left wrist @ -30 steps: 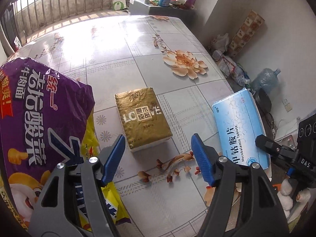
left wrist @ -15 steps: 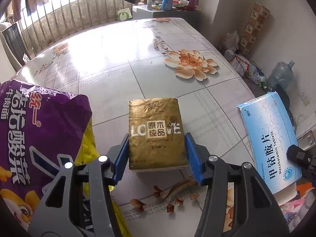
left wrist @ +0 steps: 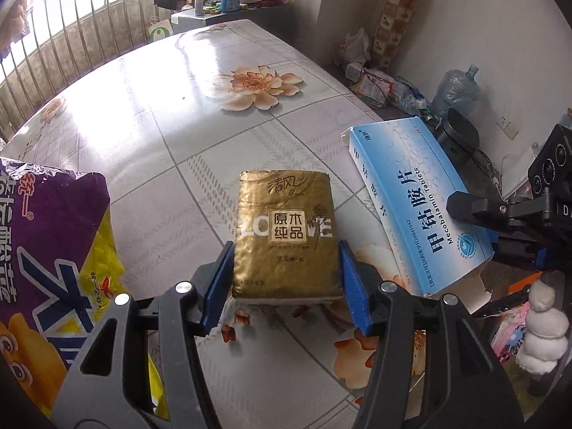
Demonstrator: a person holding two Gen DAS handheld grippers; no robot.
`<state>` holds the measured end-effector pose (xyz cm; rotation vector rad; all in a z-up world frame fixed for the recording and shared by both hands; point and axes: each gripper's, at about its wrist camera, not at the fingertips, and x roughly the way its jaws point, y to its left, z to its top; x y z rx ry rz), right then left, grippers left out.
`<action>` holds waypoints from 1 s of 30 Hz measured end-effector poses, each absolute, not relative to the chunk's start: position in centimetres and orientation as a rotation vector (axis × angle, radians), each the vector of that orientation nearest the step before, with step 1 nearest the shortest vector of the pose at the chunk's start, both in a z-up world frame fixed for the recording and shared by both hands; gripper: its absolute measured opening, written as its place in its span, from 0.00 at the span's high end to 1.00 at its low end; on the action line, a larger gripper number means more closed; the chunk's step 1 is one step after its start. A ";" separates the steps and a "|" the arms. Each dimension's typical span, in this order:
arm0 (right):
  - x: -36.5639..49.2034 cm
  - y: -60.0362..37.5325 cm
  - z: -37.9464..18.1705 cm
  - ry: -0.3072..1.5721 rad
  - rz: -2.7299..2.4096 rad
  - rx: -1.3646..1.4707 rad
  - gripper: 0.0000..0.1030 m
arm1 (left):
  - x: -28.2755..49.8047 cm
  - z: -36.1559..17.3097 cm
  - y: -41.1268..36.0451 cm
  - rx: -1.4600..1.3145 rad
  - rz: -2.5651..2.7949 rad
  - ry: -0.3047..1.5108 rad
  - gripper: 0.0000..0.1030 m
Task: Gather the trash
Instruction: 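Close the left tool on the gold LOVE tissue packet while the right tool holds the box, then carry the box and gold packet over the blue basket and open both tools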
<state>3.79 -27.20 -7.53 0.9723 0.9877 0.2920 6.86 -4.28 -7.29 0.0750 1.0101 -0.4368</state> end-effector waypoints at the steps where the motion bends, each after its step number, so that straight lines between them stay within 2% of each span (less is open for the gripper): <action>1: 3.7 -27.2 -7.5 0.983 0.290 0.972 0.57 | 6.9 -7.4 -4.4 0.070 -0.439 1.005 0.48; 10: 3.1 -26.4 -6.0 0.955 0.271 0.915 0.65 | 6.4 -7.1 -4.0 0.057 -0.444 1.017 0.52; 30: 1.7 -27.4 -3.1 0.879 0.267 0.874 0.67 | 3.1 -3.4 -3.7 0.118 -0.421 0.902 0.52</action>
